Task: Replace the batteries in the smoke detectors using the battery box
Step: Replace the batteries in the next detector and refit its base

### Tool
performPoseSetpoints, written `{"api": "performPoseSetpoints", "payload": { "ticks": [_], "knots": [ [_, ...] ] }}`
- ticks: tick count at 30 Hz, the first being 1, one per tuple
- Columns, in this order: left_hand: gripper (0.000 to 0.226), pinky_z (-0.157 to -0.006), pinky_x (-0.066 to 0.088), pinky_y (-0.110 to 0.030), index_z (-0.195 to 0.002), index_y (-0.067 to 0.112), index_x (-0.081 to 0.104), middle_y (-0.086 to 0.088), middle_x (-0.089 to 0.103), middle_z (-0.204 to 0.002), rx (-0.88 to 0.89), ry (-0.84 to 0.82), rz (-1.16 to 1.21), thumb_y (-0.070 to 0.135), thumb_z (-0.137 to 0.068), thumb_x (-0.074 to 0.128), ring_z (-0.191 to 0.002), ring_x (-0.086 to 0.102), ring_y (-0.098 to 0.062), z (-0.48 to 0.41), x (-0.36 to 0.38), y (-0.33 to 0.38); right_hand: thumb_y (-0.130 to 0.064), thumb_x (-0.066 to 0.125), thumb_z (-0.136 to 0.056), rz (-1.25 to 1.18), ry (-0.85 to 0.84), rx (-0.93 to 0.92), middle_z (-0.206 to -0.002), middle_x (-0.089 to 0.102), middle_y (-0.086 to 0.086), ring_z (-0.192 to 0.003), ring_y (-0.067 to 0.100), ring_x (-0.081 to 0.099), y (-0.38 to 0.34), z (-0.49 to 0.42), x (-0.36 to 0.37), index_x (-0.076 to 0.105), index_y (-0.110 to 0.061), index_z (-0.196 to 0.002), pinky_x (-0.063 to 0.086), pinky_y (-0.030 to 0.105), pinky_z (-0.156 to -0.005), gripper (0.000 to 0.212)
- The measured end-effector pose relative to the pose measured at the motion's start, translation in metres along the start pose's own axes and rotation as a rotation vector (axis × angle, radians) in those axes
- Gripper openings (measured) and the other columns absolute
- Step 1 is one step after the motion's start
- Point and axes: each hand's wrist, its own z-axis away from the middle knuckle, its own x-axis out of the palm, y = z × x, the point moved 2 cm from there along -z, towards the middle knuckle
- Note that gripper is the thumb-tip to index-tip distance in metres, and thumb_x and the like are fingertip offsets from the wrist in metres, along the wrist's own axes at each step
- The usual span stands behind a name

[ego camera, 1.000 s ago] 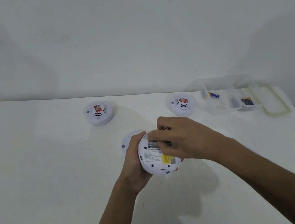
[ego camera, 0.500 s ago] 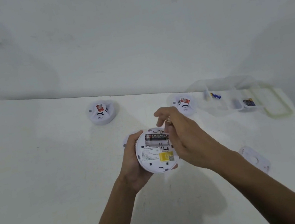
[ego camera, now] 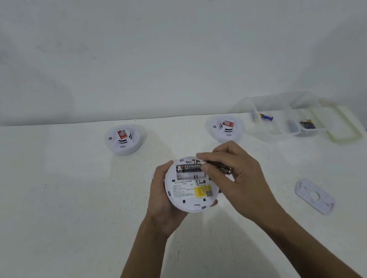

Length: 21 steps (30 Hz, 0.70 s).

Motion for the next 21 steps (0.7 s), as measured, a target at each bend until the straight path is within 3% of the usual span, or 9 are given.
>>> {"api": "performPoseSetpoints", "payload": {
  "ticks": [2, 3, 7, 10, 13, 15, 18, 21],
  "knots": [
    [0.044, -0.096, 0.04, -0.066, -0.111, 0.012, 0.064, -0.022, 0.062, -0.114, -0.006, 0.011, 0.007, 0.039, -0.095, 0.035, -0.101, 0.058, -0.041, 0.002, 0.001, 0.001, -0.035, 0.049, -0.088, -0.002, 0.0, 0.003, -0.09, 0.057, -0.008, -0.085, 0.0, 0.056, 0.0, 0.001, -0.001, 0.07, -0.02, -0.11, 0.043, 0.005, -0.072, 0.034],
    [0.043, -0.097, 0.039, -0.067, -0.113, 0.011, 0.063, -0.024, 0.061, -0.116, 0.011, 0.02, -0.008, 0.039, -0.092, 0.039, -0.101, 0.058, -0.041, 0.001, -0.001, 0.0, -0.034, 0.049, -0.089, -0.001, 0.004, 0.011, -0.09, 0.058, -0.006, -0.085, 0.0, 0.056, 0.0, 0.001, -0.002, 0.07, -0.018, -0.108, 0.044, 0.005, -0.072, 0.033],
    [0.044, -0.079, 0.055, -0.048, -0.086, 0.024, 0.077, -0.009, 0.073, -0.093, 0.024, 0.005, -0.024, 0.032, -0.095, 0.034, -0.083, 0.069, -0.028, 0.002, -0.001, 0.0, -0.03, 0.059, -0.087, -0.037, 0.05, 0.1, -0.087, 0.065, -0.007, -0.08, 0.002, 0.058, 0.001, 0.002, -0.003, 0.065, -0.017, -0.093, 0.047, 0.008, -0.072, 0.016],
    [0.055, -0.088, 0.047, -0.06, -0.09, 0.023, 0.076, -0.011, 0.072, -0.098, -0.009, -0.009, 0.015, 0.033, -0.099, 0.023, -0.092, 0.065, -0.034, 0.003, 0.002, 0.0, -0.015, 0.067, -0.087, -0.092, 0.102, 0.145, -0.085, 0.068, -0.005, -0.08, 0.006, 0.063, 0.002, 0.005, -0.003, 0.065, -0.014, -0.092, 0.052, 0.014, -0.071, 0.005],
    [0.051, -0.098, 0.031, -0.072, -0.106, 0.013, 0.069, -0.023, 0.063, -0.114, 0.002, 0.044, 0.046, 0.034, -0.099, 0.023, -0.106, 0.055, -0.045, 0.002, 0.002, 0.001, -0.015, 0.068, -0.086, -0.072, 0.169, 0.156, -0.085, 0.069, -0.005, -0.08, 0.007, 0.065, 0.003, 0.01, 0.0, 0.065, -0.014, -0.091, 0.056, 0.02, -0.072, 0.006],
    [0.049, -0.101, 0.028, -0.071, -0.115, 0.009, 0.061, -0.025, 0.059, -0.119, 0.009, 0.059, 0.039, 0.035, -0.1, 0.023, -0.109, 0.052, -0.046, 0.003, 0.003, 0.001, -0.016, 0.068, -0.086, -0.058, 0.209, 0.159, -0.084, 0.069, -0.009, -0.08, 0.004, 0.066, 0.004, 0.014, 0.003, 0.064, -0.018, -0.09, 0.055, 0.016, -0.073, 0.007],
    [0.048, -0.097, 0.041, -0.061, -0.11, 0.011, 0.065, -0.021, 0.065, -0.113, 0.01, 0.062, 0.038, 0.037, -0.098, 0.026, -0.101, 0.06, -0.039, 0.003, 0.002, 0.001, -0.017, 0.068, -0.085, -0.065, 0.254, 0.162, -0.085, 0.069, -0.011, -0.081, 0.001, 0.066, 0.004, 0.019, 0.007, 0.065, -0.017, -0.093, 0.053, 0.011, -0.073, 0.008],
    [0.05, -0.101, 0.04, -0.059, -0.121, 0.008, 0.06, -0.025, 0.058, -0.124, 0.011, 0.061, 0.014, 0.04, -0.096, 0.03, -0.112, 0.054, -0.044, 0.003, 0.003, 0.002, -0.014, 0.07, -0.084, -0.089, 0.308, 0.166, -0.084, 0.07, -0.005, -0.08, 0.003, 0.066, 0.003, 0.026, 0.011, 0.068, -0.014, -0.091, 0.049, 0.006, -0.07, 0.007]
  ]
}}
